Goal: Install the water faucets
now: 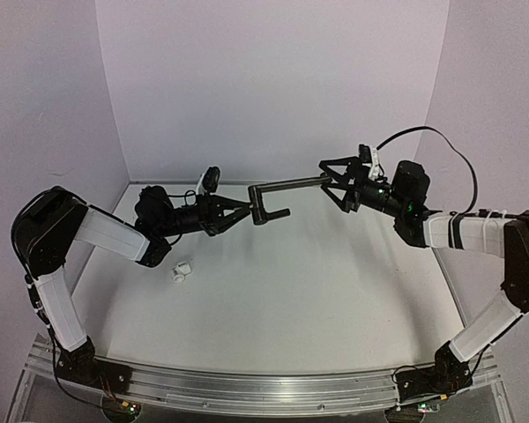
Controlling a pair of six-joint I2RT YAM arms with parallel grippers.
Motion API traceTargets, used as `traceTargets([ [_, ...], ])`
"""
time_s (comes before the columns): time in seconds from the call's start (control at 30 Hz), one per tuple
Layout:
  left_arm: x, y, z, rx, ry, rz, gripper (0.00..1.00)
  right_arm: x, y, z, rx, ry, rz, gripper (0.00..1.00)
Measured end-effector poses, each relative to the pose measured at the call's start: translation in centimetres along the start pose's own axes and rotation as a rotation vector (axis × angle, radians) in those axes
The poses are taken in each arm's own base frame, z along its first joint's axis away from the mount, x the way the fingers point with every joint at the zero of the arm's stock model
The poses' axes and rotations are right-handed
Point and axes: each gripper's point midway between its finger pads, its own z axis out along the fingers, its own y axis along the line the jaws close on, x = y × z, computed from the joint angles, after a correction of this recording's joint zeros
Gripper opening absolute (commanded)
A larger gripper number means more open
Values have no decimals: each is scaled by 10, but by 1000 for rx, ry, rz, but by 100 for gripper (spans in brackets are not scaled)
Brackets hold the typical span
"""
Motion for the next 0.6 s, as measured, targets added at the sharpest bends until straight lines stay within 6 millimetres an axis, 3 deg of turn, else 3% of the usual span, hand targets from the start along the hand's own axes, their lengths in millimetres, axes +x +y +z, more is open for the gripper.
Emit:
traceTargets([
  [0.1,2,7,0,-5,4,-35,0,4,-8,8,-5,25,27,97],
  [0.2,2,11,0,-10,3,-57,0,20,-11,19,-19,73,55,97],
  [0.37,0,13,2,-11,2,-68,0,58,0,38,-63,149,84,98],
  [0.6,-8,16,2,-27,-46,-1,0,99,11,48,-79,175,125,96],
])
